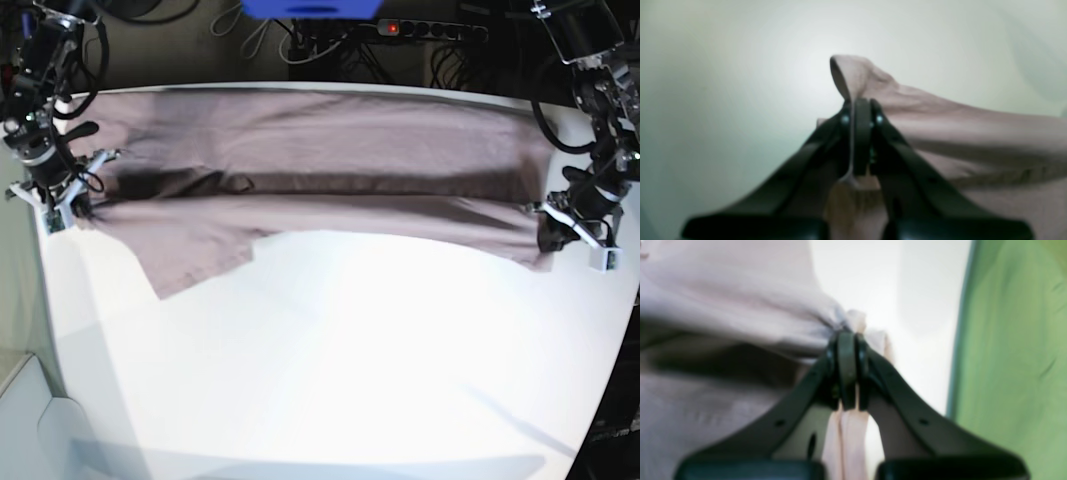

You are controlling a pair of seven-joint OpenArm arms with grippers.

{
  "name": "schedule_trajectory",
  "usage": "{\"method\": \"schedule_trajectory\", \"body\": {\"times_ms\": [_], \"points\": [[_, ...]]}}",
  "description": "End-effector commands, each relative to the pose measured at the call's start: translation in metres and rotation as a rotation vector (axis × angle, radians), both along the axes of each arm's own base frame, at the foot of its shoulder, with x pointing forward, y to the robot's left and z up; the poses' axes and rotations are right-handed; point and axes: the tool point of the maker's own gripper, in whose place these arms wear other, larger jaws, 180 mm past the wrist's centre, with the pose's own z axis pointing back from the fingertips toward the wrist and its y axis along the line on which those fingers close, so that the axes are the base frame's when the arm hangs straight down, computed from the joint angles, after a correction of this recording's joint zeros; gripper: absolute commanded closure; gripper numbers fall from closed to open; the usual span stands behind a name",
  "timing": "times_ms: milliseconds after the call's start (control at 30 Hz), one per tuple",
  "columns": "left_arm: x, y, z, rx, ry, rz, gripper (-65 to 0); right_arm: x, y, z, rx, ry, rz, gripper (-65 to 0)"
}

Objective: Layout the t-shirt on the table in an organized manner, then fold the t-shirt properly
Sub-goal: 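Lift the shirt side with both grippers and fold it toward the collar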

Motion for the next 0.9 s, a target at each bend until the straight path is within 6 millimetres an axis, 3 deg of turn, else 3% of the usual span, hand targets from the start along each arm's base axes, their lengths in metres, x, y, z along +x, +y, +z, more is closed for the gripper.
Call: {"method": "schedule_trajectory", "body": {"times_ms": [0,267,600,733,867], "points": [[0.006,0.006,0.02,0.026,-0.063,-0.005,-0.2,0.004,-0.003,0.016,-0.017,-0.05,0.007,0.0],[-0.017,-0.001,0.014,0.054,-0.03,-0.031,-0.2,-0.024,0.013,0.014,-0.026,-0.025,0.032,0.0],[-0.051,-0.001,-0.011,0.062,0.064,-0.039,-0.2,-0.038,0.012,0.003,-0.022,0.015,0.029,0.0],[-0.055,-0.001,-0.007,0.078,0.061,-0.048,-0.2,-0.037,0.012,0.005,-0.026,0.013,0.03,0.0],[-0.057,0.021,0.006,0.11,0.057,0.007,-0.2,-0.035,0.012,0.007,-0.029,0.007,0.031,0.0]]}}
